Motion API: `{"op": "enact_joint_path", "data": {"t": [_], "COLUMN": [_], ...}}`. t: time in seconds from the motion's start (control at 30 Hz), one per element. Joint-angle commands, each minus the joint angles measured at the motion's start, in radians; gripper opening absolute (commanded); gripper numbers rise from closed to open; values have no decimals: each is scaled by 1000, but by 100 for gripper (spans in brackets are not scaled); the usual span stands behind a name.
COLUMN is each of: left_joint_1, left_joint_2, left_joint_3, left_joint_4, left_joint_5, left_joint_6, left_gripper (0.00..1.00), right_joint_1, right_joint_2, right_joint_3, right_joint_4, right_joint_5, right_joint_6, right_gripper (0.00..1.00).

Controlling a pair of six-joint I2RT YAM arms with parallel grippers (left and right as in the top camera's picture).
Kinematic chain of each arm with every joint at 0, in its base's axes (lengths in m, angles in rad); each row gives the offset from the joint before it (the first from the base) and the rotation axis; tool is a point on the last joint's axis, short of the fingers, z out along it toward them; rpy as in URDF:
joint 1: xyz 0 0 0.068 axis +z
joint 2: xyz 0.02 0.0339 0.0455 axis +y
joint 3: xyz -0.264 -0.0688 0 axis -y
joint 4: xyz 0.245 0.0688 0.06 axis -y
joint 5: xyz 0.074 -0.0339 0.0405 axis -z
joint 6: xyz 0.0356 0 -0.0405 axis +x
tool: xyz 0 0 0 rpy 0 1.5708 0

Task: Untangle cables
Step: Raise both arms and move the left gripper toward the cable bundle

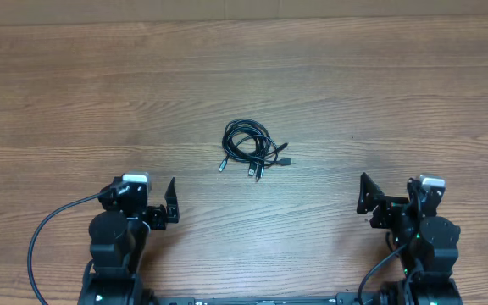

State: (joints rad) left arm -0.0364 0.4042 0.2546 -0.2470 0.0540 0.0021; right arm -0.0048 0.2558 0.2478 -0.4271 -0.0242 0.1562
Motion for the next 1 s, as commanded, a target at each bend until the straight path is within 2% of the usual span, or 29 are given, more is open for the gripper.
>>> {"op": "enact_joint_path", "data": {"t": [0.0, 0.2, 0.5, 0.8, 0.97], "left_joint_1": [11, 11, 11, 11, 11], "left_joint_2": [2, 62, 318, 477, 484], "left_joint_3": [43, 102, 343, 557, 581], "left_joint_4": [-4, -83, -309, -562, -644], "left_joint_5": [32, 31, 25, 26, 35], "left_joint_6": [-10, -10, -9, -10, -33], "left_gripper": [100, 100, 99, 100, 99], "right_joint_1": [5, 5, 5, 5, 5], "right_joint_2": [16, 17, 73, 399, 582], "right_joint_3": [45, 68, 137, 354, 506], "right_joint_4": [-1, -40, -144, -292, -362], "right_joint_5": [-9, -12, -3, -13, -18], "right_joint_6": [4, 4, 4, 11, 12], "right_gripper": [100, 100, 100, 100, 100]}}
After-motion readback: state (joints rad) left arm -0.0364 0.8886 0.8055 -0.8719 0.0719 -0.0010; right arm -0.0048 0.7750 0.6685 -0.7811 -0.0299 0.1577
